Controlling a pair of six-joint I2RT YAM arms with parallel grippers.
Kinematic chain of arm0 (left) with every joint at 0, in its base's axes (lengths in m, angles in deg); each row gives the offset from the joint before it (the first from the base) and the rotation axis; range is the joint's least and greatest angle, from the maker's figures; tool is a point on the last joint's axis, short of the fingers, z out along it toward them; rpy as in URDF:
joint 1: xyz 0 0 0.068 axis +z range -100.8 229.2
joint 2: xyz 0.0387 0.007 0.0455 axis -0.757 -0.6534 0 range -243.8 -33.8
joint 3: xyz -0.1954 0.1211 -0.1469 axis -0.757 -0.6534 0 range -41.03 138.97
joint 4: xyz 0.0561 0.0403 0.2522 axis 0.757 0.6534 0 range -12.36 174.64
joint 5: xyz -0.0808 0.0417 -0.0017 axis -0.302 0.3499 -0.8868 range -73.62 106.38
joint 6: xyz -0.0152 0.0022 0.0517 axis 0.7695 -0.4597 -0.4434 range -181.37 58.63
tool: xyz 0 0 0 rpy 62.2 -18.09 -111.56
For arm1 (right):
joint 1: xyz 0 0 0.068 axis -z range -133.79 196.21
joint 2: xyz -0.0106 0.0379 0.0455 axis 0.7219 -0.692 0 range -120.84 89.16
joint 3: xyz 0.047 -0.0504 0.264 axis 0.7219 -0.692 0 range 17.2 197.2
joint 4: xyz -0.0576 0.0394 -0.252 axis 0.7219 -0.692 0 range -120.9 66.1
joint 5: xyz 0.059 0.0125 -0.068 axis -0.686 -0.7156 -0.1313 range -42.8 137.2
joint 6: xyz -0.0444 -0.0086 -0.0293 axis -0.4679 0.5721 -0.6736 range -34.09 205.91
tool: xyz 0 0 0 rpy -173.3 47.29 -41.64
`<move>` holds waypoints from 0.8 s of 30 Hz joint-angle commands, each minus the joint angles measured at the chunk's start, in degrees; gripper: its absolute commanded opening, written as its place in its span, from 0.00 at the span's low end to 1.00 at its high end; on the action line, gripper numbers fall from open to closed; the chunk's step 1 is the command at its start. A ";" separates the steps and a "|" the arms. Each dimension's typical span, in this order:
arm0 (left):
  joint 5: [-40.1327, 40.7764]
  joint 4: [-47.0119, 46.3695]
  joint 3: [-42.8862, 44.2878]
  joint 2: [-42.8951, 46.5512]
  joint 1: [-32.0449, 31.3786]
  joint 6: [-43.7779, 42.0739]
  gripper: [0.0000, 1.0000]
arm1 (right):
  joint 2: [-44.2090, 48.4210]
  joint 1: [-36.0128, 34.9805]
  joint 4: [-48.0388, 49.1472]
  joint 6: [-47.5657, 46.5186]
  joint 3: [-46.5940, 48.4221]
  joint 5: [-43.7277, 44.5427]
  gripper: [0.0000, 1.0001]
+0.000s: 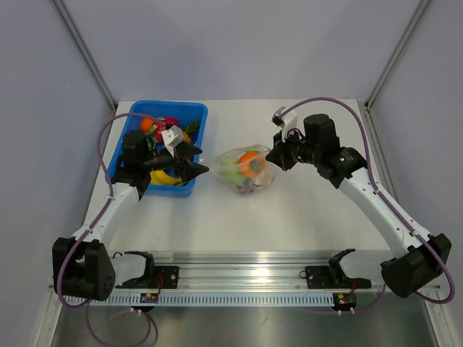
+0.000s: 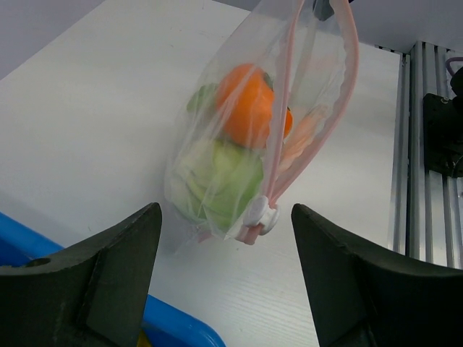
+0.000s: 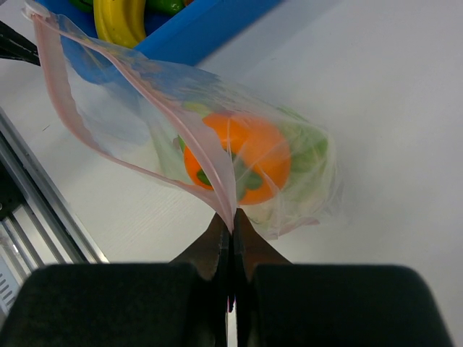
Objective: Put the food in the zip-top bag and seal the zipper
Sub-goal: Zip the zipper food storage bag at the center of the board.
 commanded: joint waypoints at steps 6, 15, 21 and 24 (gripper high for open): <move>1.76 -20.85 -5.09 -2.70 -1.50 12.28 0.66 | 0.60 0.96 1.74 1.07 2.61 -1.71 0.00; 4.31 -28.85 -4.66 -6.65 -2.29 19.31 0.15 | -1.86 1.76 -2.74 3.53 5.60 -1.37 0.04; 5.28 -26.41 -2.20 -6.57 -2.29 20.29 0.00 | -5.20 1.76 -15.29 3.35 14.80 0.67 0.40; 4.24 -25.61 -1.94 -6.04 -2.29 20.11 0.00 | -5.38 -2.00 -19.60 2.14 27.17 5.46 0.49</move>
